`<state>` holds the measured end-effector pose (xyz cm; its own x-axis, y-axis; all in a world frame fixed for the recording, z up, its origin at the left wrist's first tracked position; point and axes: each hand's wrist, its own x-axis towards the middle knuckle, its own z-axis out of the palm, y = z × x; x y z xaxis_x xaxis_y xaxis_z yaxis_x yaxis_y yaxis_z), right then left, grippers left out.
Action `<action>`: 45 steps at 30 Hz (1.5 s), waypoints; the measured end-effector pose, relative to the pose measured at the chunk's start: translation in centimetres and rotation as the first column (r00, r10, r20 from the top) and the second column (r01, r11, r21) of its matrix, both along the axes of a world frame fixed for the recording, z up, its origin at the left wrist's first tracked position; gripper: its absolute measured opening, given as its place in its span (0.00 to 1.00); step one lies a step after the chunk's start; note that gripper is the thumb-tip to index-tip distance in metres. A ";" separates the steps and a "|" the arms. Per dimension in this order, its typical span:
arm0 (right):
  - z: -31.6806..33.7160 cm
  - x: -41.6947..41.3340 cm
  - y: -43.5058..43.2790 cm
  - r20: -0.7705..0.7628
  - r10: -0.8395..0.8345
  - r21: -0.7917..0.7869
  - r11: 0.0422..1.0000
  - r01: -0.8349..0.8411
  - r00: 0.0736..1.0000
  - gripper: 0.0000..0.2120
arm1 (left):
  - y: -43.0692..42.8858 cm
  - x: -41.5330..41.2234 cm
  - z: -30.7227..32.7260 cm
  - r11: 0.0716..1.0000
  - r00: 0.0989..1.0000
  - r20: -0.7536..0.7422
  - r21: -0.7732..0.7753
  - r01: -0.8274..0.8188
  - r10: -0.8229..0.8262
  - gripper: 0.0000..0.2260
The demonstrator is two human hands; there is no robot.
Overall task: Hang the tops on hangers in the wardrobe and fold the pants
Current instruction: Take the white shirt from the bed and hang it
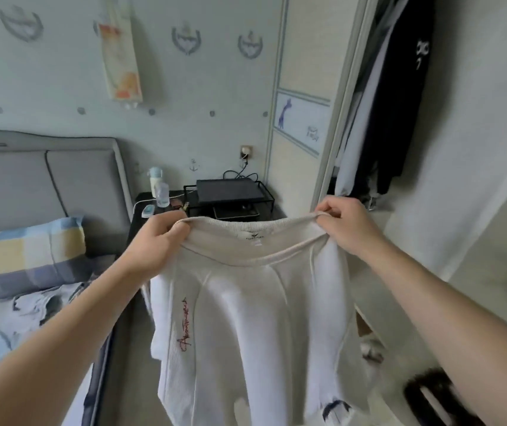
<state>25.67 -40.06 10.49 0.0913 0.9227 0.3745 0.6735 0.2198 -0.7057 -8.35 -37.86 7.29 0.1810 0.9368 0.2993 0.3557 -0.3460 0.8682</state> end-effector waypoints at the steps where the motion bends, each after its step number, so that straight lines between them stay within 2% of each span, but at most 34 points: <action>1: 1.7 2.0 0.6 0.009 -0.019 0.012 1.000 0.019 1.000 0.11 | 1.6 2.2 1.3 1.000 1.000 0.011 0.021 0.009 -0.009 0.14; 7: 10.9 10.5 4.3 -0.006 -0.144 0.153 0.978 0.143 0.990 0.06 | 10.6 14.5 9.8 0.982 0.996 0.083 0.188 0.016 -0.032 0.17; 13: 18.6 16.3 9.8 0.053 -0.384 0.338 0.875 0.345 0.922 0.07 | 19.4 25.3 17.1 0.935 0.981 0.116 0.337 0.110 -0.157 0.18; 16: 23.5 18.6 12.2 0.066 -0.519 0.422 0.788 0.448 0.852 0.04 | 23.6 30.0 21.5 0.889 0.969 0.104 0.429 0.158 -0.222 0.16; 21: 31.6 22.2 15.3 0.070 -0.686 0.524 0.643 0.558 0.724 0.06 | 29.4 37.0 30.4 0.801 0.922 0.104 0.537 0.264 -0.374 0.15; 27: 39.6 27.7 18.6 0.103 -0.885 0.632 0.410 0.657 0.454 0.07 | 35.2 45.7 39.5 0.703 0.893 0.097 0.656 0.274 -0.439 0.16; 30: 42.0 30.5 19.6 0.198 -0.923 0.561 0.382 0.735 0.329 0.06 | 36.8 49.7 41.8 0.684 0.882 0.081 0.665 0.300 -0.465 0.15; 33: 43.5 33.4 20.4 0.310 -0.919 0.494 0.374 0.785 0.243 0.05 | 38.0 53.4 43.3 0.654 0.871 0.048 0.681 0.329 -0.488 0.15; 34: 43.7 34.3 20.6 0.353 -0.906 0.467 0.388 0.794 0.235 0.05 | 38.3 54.5 43.6 0.644 0.867 0.044 0.689 0.334 -0.496 0.16; 36: 44.0 36.1 21.0 0.391 -0.877 0.427 0.442 0.789 0.279 0.06 | 38.7 56.6 43.9 0.622 0.858 0.050 0.710 0.330 -0.512 0.16; 38: 44.3 37.8 21.1 0.338 -0.887 0.481 0.449 0.753 0.313 0.08 | 38.9 58.5 44.1 0.607 0.856 0.041 0.723 0.330 -0.515 0.16; 39: 44.4 38.6 21.0 0.328 -0.914 0.559 0.391 0.732 0.238 0.09 | 38.8 59.4 44.2 0.601 0.857 0.028 0.725 0.337 -0.514 0.16; 40: 44.6 39.4 20.8 0.347 -0.936 0.652 0.291 0.700 0.066 0.09 | 38.6 60.3 44.5 0.592 0.857 0.007 0.726 0.350 -0.515 0.16; 42: 44.8 40.8 20.1 0.352 -0.864 0.808 0.086 0.582 -0.361 0.13 | 38.0 62.1 45.0 0.566 0.853 -0.033 0.735 0.374 -0.521 0.16; 43: 45.0 41.5 19.6 0.333 -0.793 0.849 0.016 0.528 -0.510 0.15 | 37.6 63.0 45.3 0.553 0.849 -0.041 0.742 0.379 -0.526 0.17; 45: 45.4 42.9 18.4 0.327 -0.680 0.866 -0.063 0.496 -0.657 0.16 | 36.9 64.4 45.7 0.527 0.843 -0.047 0.761 0.377 -0.536 0.17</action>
